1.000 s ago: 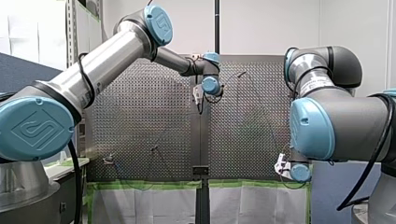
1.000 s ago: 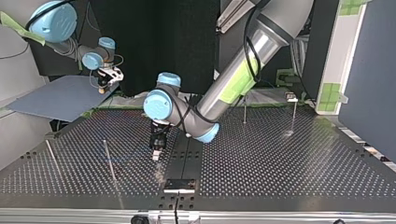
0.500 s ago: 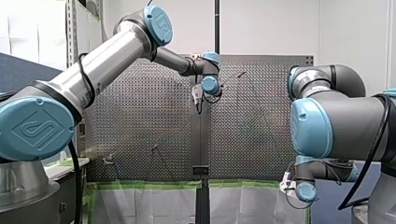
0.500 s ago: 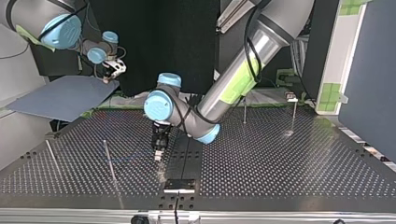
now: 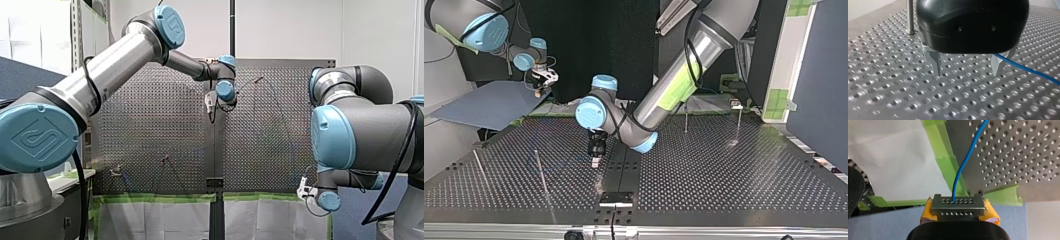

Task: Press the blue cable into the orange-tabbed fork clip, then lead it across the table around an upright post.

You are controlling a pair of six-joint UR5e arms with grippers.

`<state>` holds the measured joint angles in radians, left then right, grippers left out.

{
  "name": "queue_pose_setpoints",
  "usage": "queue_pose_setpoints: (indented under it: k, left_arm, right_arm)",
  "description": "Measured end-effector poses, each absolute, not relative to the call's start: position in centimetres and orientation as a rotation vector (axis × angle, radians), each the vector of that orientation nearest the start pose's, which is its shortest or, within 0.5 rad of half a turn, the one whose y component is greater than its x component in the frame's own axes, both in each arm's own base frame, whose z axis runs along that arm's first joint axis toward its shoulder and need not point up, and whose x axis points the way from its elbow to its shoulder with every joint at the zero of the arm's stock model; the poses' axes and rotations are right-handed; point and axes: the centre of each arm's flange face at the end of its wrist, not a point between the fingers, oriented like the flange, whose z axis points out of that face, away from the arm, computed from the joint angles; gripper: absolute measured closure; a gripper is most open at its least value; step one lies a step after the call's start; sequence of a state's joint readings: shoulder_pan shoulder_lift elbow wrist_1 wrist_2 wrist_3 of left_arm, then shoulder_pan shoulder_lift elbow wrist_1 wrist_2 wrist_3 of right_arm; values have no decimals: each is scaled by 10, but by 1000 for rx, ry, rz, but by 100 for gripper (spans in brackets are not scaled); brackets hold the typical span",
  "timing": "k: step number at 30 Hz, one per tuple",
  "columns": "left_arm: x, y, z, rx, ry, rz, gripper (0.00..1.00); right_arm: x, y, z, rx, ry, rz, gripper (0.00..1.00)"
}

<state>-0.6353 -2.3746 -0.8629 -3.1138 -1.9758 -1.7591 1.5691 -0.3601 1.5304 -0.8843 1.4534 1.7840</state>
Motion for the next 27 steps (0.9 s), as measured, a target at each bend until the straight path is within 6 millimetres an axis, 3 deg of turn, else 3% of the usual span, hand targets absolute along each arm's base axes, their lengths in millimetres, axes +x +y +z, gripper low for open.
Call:
queue_pose_setpoints:
  k: [14, 21, 27]
  left_arm:
    - [572, -527, 327, -5, 1714, -286, 1]
    - [569, -517, 326, -68, 1757, -249, 1]
    - [564, -520, 324, -97, 1776, -289, 1]
  right_arm:
    - [144, -618, -172, 1380, -1568, 1305, 100]
    - [143, -618, -172, 1384, -1573, 1300, 100]
    - [147, -616, -173, 1401, -1569, 1289, 100]
